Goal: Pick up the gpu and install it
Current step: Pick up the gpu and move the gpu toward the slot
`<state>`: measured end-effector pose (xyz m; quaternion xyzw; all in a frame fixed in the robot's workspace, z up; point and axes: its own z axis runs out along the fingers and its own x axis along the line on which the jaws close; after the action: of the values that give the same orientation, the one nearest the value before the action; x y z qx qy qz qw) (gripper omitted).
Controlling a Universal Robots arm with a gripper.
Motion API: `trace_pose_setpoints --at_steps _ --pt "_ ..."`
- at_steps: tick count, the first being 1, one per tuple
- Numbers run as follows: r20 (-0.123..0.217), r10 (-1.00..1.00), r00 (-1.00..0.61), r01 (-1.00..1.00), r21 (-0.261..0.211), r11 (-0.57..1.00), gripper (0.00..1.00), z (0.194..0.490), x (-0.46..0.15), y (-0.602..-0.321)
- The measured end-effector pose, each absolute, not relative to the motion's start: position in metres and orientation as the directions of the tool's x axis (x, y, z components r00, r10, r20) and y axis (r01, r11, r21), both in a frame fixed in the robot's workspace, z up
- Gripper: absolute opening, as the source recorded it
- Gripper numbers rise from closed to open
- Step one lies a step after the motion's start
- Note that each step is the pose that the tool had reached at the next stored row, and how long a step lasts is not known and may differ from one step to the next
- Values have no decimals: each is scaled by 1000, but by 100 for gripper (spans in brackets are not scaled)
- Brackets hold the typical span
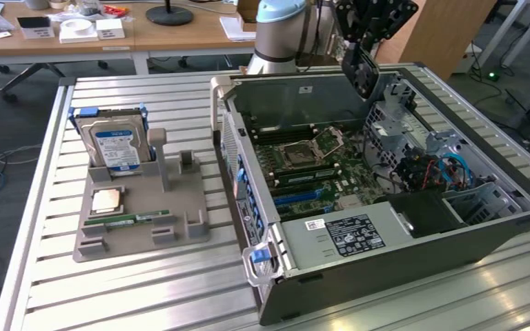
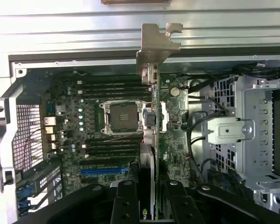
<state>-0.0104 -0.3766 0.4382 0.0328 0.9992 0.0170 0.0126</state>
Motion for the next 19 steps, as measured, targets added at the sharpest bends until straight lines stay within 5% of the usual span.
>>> trace_pose_setpoints --at_steps 19 --pt "-24 65 -998 64 35 997 26 435 26 -376"
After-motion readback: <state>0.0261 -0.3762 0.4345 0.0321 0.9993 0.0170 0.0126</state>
